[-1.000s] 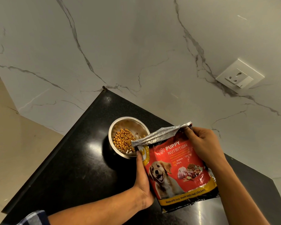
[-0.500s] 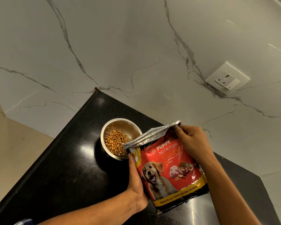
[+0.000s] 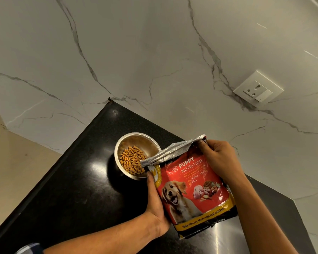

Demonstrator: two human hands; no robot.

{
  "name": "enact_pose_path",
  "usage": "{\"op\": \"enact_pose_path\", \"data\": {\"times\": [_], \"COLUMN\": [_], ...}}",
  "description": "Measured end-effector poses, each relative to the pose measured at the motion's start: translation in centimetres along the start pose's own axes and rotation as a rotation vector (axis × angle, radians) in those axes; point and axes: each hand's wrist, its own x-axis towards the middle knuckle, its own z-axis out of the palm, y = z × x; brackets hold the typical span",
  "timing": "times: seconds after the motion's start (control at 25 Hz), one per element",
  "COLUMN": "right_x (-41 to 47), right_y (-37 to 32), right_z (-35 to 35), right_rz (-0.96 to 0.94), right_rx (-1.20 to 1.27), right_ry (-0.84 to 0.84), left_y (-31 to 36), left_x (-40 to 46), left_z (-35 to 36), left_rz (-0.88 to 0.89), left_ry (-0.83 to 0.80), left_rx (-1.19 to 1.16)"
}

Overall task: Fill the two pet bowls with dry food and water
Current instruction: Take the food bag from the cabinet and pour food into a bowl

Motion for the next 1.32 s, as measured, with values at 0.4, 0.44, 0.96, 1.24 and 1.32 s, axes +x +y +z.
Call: {"op": "enact_pose_path", "data": {"times": [0.4,0.44,0.96,1.24,1.32], "right_x": [0.3,0.3,0.1,0.1,0.2], "right_y": [-0.7,-0.8,-1.6,-1.6,-1.5], "right_z": [-0.3,-0.3,-0.5,-0.5,-0.6], "right_rz": [-0.010,-0.012,-0.042,-0.039,-0.040], "right_rx": [-0.046,-0.059,-0.089,-0.095,-0.098], "right_ry": [-0.016,-0.020,-0.036,-0.034,-0.036], "left_y": [-0.4,-0.5,-0.8,-0.8,-0.9], "left_x": [0.0,0.1,0.0,-0.1,0.2], "left_z": [0.3,0.3,0.7,0.7,0.8], "left_rz": [0.004,0.004,0.019,0.034,0.032], "left_ry": [0.003,0.004,0.006,-0.001,0.001], "left_rx": [-0.012,-0.018,-0.067,-0.048,-0.071]}}
